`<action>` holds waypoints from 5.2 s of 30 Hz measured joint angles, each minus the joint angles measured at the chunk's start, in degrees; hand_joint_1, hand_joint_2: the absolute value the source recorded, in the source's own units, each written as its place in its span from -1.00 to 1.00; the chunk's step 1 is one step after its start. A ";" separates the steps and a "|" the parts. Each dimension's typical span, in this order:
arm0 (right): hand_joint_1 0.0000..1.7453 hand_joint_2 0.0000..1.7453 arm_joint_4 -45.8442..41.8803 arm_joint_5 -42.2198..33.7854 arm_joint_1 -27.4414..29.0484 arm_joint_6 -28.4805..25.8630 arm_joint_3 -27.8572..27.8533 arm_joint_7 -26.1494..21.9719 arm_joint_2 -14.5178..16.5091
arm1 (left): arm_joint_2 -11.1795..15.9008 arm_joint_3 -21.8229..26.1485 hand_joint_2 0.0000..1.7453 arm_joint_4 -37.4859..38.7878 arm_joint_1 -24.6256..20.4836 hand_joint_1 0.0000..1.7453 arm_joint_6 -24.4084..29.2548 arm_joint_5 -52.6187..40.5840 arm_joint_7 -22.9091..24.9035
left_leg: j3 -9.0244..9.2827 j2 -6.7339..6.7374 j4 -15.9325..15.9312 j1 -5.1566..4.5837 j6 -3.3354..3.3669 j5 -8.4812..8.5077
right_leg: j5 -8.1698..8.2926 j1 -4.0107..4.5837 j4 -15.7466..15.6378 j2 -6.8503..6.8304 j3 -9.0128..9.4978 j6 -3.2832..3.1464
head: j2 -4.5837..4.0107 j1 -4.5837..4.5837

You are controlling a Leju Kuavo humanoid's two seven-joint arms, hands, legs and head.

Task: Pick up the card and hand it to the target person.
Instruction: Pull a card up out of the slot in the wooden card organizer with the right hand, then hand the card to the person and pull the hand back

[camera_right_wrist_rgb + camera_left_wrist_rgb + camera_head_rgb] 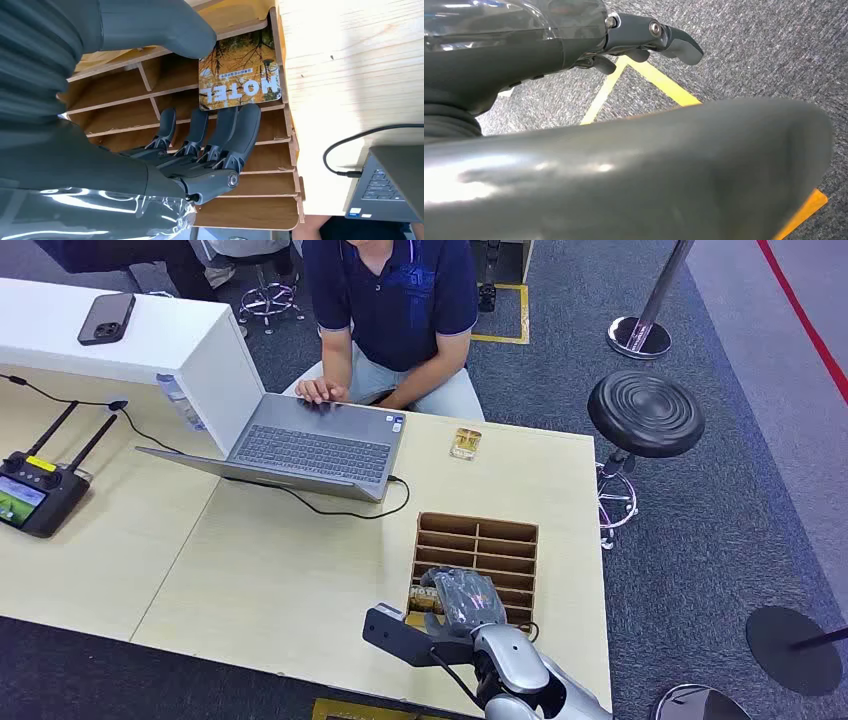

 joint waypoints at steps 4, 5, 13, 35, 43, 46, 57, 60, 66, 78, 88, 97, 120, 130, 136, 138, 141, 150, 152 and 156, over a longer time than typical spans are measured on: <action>-0.10 1.00 -1.26 -0.34 -0.22 -1.07 -0.47 0.35 -0.60 | 0.03 0.07 -1.00 0.00 0.00 -1.00 0.05 0.09 -0.03 | -0.01 0.00 0.01 0.00 0.00 0.00 | 0.00 0.00 0.00 0.00 0.00 0.00 | 0.00 0.00; -0.10 1.00 -1.82 -0.43 -0.32 -1.39 -0.67 0.50 -0.84 | 0.03 0.08 -1.00 0.00 -0.01 -1.00 0.08 0.12 -0.02 | 0.00 0.00 0.01 0.00 0.00 0.00 | 0.00 0.00 0.00 0.00 0.00 -0.01 | 0.00 0.00; -0.08 1.00 -3.99 -0.62 -0.88 -2.01 -1.42 0.96 -1.72 | 0.05 0.12 -1.00 -0.02 -0.01 -1.00 0.15 0.19 0.01 | -0.08 -0.01 0.09 -0.01 0.01 -0.03 | -0.04 -0.01 0.08 -0.02 -0.07 0.01 | 0.00 0.00; 0.24 1.00 -2.99 -1.02 -0.64 -0.49 0.43 0.97 -1.36 | 0.15 -0.02 -1.00 -0.01 -0.02 -1.00 0.02 0.11 -0.04 | -0.06 0.00 0.05 -0.01 0.00 -0.02 | -0.03 -0.01 0.06 -0.01 -0.05 0.01 | 0.00 0.00; 0.77 1.00 -3.06 -1.11 -0.70 -0.10 0.64 0.95 -1.45 | 0.15 -0.01 -1.00 -0.01 -0.02 -1.00 0.11 0.15 -0.08 | -0.03 0.02 0.01 0.00 0.01 -0.01 | 0.00 0.01 0.00 0.01 -0.01 -0.02 | 0.00 0.00; 0.94 1.00 -3.05 -1.13 -0.70 -0.02 0.68 0.95 -1.48 | 0.14 0.03 -1.00 0.00 -0.02 -1.00 0.21 0.19 -0.06 | -0.03 0.01 0.02 0.00 0.01 -0.01 | -0.01 0.01 0.01 0.00 -0.01 -0.02 | 0.00 0.00; 1.00 1.00 -3.99 -1.22 -0.56 -2.05 -0.20 -0.01 -1.53 | 0.29 0.27 -1.00 0.08 -0.12 -1.00 2.42 0.24 -1.18 | -0.06 -0.01 0.05 0.00 0.00 -0.02 | -0.02 0.00 0.05 -0.01 -0.04 0.00 | 0.00 0.00; 1.00 1.00 -5.76 -0.02 -0.88 -6.30 -1.23 -1.82 -1.70 | 0.20 0.90 -1.00 -0.07 -0.06 -1.00 2.43 0.80 -1.59 | -0.08 -0.01 0.07 -0.01 0.00 -0.03 | -0.03 0.00 0.07 -0.02 -0.07 0.00 | 0.00 0.00; 1.00 1.00 -7.67 3.87 -3.76 -17.22 -3.95 -8.18 -1.19 | -0.23 0.26 -1.00 -0.16 -0.04 -1.00 1.81 0.25 -1.42 | -0.15 0.03 0.13 -0.03 0.01 -0.04 | -0.04 -0.03 0.15 0.02 -0.15 0.02 | 0.00 0.00; 1.00 1.00 9.11 15.12 -16.41 -28.50 -3.78 -17.09 5.06 | -0.90 -2.80 -1.00 -0.29 -0.09 -1.00 0.35 -2.34 -0.94 | -0.08 0.20 0.07 -0.04 0.00 -0.01 | 0.03 -0.04 0.13 0.20 -0.15 -0.01 | 0.00 0.00; 1.00 1.00 35.49 26.89 -25.87 -39.21 -1.65 -22.20 12.86 | -1.64 -5.65 -1.00 -0.42 -0.14 -1.00 -1.00 -4.55 -1.02 | 0.03 0.20 -0.03 -0.04 0.00 0.04 | 0.07 -0.04 0.04 0.19 -0.01 -0.01 | 0.00 0.00; -0.50 1.00 36.66 26.83 -25.86 -38.39 -2.02 -22.01 13.04 | -1.55 -7.37 0.50 -0.38 -0.23 -1.00 -1.31 -5.93 0.14 | -0.04 0.03 0.02 -0.03 0.01 0.02 | 0.00 -0.03 0.07 0.03 -0.01 0.00 | 0.00 0.00; -1.00 1.00 4.77 -20.57 -11.97 -35.98 -16.30 -33.43 2.36 | -1.16 -3.46 -1.00 -0.28 -0.16 -1.00 0.01 -1.91 -1.27 | -0.21 -0.26 0.15 0.00 0.03 0.00 | -0.08 0.01 0.09 -0.26 -0.10 0.02 | 0.00 0.00; -1.00 1.00 -15.34 -52.38 -0.99 -24.84 -20.76 -43.75 -7.81 | -0.60 -1.37 -1.00 -0.22 -0.08 -1.00 0.08 0.14 -2.99 | -0.22 -0.44 0.18 0.00 0.04 -0.01 | -0.13 0.01 0.08 -0.43 -0.07 0.04 | 0.00 0.00; -1.00 1.00 -20.99 -54.57 4.99 -21.75 -20.93 -43.86 -11.31 | -0.34 -0.45 -1.00 -0.20 -0.06 -1.00 0.42 1.06 -3.24 | -0.20 -0.37 0.16 -0.02 0.04 -0.03 | -0.12 0.00 0.07 -0.37 -0.08 0.03 | 0.00 0.00; -1.00 1.00 -22.44 -54.39 7.29 -20.71 -21.20 -44.02 -12.26 | -0.37 -0.22 -1.00 -0.21 -0.05 -1.00 0.50 1.30 -3.23 | -0.18 -0.35 0.15 -0.02 0.03 -0.04 | -0.12 -0.01 0.07 -0.34 -0.07 0.02 | 0.00 0.00; -1.00 1.00 -24.46 -52.14 11.17 -19.46 -22.02 -43.70 -13.47 | -0.42 0.11 -1.00 -0.22 -0.04 -1.00 0.80 1.70 -3.02 | -0.15 -0.38 0.13 -0.01 0.03 -0.04 | -0.12 0.00 0.05 -0.37 -0.05 0.03 | 0.00 0.00; -1.00 1.00 -27.09 -50.88 16.49 -18.86 -22.45 -43.18 -17.00 | -0.10 0.70 -1.00 -0.26 -0.03 -1.00 1.16 2.37 -3.02 | -0.17 -0.23 0.15 -0.04 0.03 -0.06 | -0.09 -0.02 0.09 -0.22 -0.11 0.03 | 0.00 0.00; -1.00 1.00 -26.75 -50.88 17.15 -19.26 -22.59 -42.91 -17.52 | -0.04 0.82 -1.00 -0.28 -0.02 -1.00 1.10 2.47 -3.18 | -0.17 -0.18 0.14 -0.03 0.03 -0.06 | -0.08 -0.02 0.08 -0.18 -0.12 0.03 | 0.00 0.00; -1.00 1.00 -24.99 -51.81 19.15 -21.02 -23.52 -42.61 -18.44 | 0.06 0.94 -1.00 -0.28 -0.02 -1.00 1.01 2.54 -3.43 | -0.11 -0.20 0.10 -0.03 0.03 -0.05 | -0.07 -0.01 0.04 -0.19 -0.07 0.01 | 0.00 0.00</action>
